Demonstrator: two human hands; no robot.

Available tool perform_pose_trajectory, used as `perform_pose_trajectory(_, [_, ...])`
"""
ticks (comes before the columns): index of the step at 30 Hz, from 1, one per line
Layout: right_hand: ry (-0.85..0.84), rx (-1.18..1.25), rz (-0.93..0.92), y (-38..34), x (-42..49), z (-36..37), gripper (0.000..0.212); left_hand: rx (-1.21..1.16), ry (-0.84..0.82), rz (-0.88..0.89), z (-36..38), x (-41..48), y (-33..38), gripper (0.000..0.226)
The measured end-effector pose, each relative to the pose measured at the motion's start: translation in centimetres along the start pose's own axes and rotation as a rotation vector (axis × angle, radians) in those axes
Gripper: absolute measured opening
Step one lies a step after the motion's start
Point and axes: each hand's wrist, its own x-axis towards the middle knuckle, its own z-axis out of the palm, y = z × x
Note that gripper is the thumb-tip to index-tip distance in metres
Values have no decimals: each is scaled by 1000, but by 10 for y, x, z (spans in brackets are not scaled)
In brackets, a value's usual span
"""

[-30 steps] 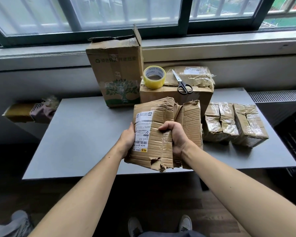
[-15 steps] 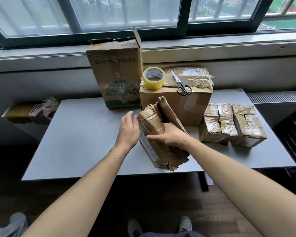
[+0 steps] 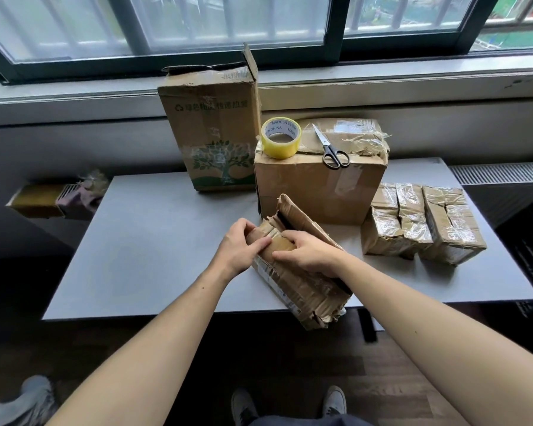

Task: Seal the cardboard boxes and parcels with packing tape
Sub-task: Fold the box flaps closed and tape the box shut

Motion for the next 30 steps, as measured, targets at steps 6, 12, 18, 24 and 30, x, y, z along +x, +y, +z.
perform_pose_trajectory(6, [50,-101,-93,-6,5,3,28,66,-20,-54,-7,0,2,33])
perform_pose_trajectory(12, [60,-344,-63,-3,6,4,46,150,-6,-194,-2,2,-6,33])
perform_pose_trajectory(18, [149,-416,-110,-2,-17,-16,17,223,-60,-227,-4,7,-3,37])
perform_pose_trajectory(24, [545,-227,-309,0,-32,-35,10,575,43,139,6,9,12,39])
perform_pose_trajectory(30, [499,-724,-120,8,-34,-51,48,668,-260,479,28,7,24,32])
